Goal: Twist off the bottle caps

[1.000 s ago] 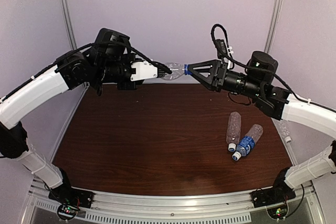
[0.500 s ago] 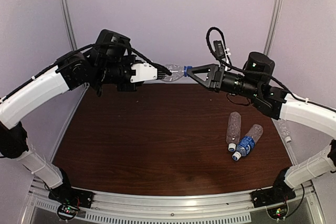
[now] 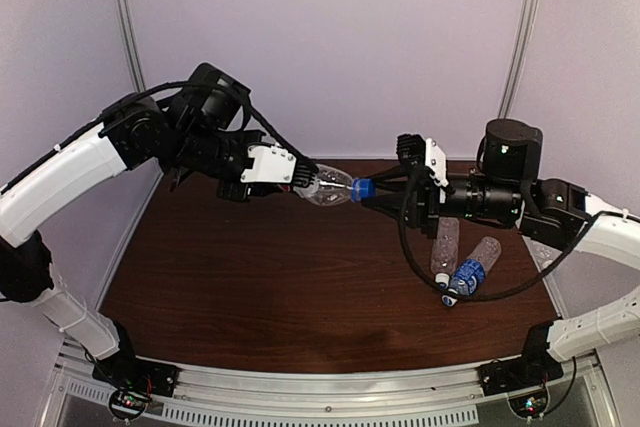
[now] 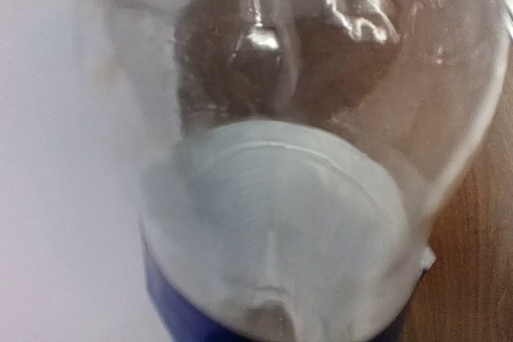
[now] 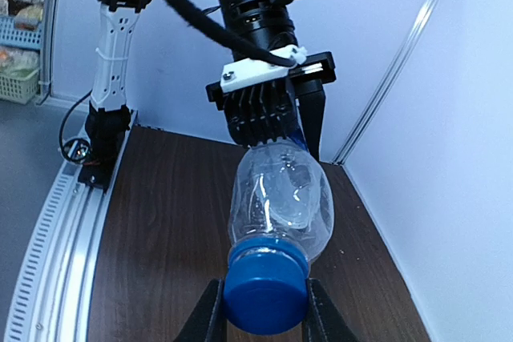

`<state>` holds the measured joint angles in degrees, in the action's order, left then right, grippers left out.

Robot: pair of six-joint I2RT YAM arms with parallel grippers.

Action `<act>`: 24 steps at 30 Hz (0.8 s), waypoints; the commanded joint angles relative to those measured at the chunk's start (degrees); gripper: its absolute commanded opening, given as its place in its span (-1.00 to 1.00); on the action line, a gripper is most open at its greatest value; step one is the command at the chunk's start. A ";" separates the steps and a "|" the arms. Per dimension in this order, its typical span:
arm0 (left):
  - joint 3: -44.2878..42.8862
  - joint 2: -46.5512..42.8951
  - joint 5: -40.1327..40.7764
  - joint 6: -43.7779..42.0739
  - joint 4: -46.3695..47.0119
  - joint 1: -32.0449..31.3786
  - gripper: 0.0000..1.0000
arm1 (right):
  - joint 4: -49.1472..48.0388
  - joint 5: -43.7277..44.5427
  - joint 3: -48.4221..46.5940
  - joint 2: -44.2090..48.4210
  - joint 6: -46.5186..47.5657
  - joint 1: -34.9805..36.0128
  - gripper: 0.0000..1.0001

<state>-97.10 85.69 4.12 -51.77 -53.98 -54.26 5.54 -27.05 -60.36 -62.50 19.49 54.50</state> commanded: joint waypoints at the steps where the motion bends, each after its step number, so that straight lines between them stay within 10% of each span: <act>1: -1.20 0.55 -1.22 0.83 -3.12 0.15 -0.42 | 4.48 7.16 0.45 1.29 23.30 4.77 -1.00; 24: -0.93 0.18 -2.56 0.98 -5.03 0.19 -0.43 | -0.19 13.71 7.82 9.83 33.00 7.46 -1.00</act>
<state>-97.19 86.21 -0.69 -52.64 -56.64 -56.38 4.08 -17.02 -53.15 -55.46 49.67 62.08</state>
